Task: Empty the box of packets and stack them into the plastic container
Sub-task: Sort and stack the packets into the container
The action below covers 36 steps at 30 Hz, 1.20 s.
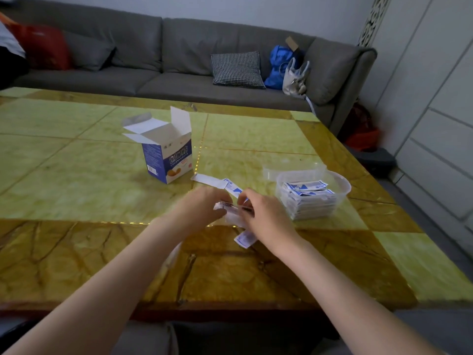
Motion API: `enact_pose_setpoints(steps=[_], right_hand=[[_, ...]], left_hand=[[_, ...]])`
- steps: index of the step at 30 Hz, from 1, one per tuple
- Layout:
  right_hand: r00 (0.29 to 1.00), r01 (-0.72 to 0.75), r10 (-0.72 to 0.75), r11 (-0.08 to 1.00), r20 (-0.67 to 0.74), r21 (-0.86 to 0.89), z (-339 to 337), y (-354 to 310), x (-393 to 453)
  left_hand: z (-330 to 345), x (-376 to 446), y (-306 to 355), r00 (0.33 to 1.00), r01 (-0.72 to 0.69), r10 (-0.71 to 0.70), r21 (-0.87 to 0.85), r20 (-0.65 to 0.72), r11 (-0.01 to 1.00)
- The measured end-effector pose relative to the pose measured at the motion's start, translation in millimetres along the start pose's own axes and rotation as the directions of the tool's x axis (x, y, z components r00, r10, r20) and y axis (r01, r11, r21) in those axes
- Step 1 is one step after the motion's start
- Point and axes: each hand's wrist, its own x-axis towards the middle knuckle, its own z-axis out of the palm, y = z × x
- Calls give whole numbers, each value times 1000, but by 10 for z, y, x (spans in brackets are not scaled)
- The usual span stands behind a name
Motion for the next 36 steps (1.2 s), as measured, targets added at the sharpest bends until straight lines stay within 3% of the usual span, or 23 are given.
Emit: enact_pose_setpoints(steps=[3, 5, 12, 17, 20, 25, 27, 29, 33, 36], right_hand=[[996, -57, 64, 991, -55, 123, -56, 18, 28], [993, -71, 87, 982, -83, 177, -91, 21, 25], [989, -111, 141, 917, -52, 384, -174, -9, -56], [978, -201, 199, 846, 57, 493, -242, -2, -94], [974, -181, 221, 878, -39, 443, -282, 24, -103], [904, -84, 317, 789, -286, 609, -363, -5, -93], [900, -127, 390, 662, -195, 738, -415, -5, -87], [922, -217, 388, 528, -6, 821, -437, -10, -106], [929, -321, 313, 418, 197, 850, -404, -71, -149], [897, -371, 317, 164, 307, 914, -359, -115, -161]], left_hand=[[-74, -9, -1, 991, 23, -41, -144, -127, 989], [-128, -14, 0, 985, 56, -97, -268, -140, 962], [-157, -87, 57, 989, 150, -121, -564, 88, 812], [-187, -110, 104, 985, 163, -161, -593, 57, 789], [-219, -119, 89, 969, 223, -238, -672, 72, 706], [-217, -127, 4, 916, 294, -397, -763, 54, 576], [-223, -132, -23, 879, 307, -474, -818, 49, 486], [-238, -136, -4, 864, 283, -500, -875, 55, 393], [-290, -119, 86, 868, 187, -485, -975, 106, 121], [-308, -111, 161, 885, 161, -435, -986, 165, -46]])
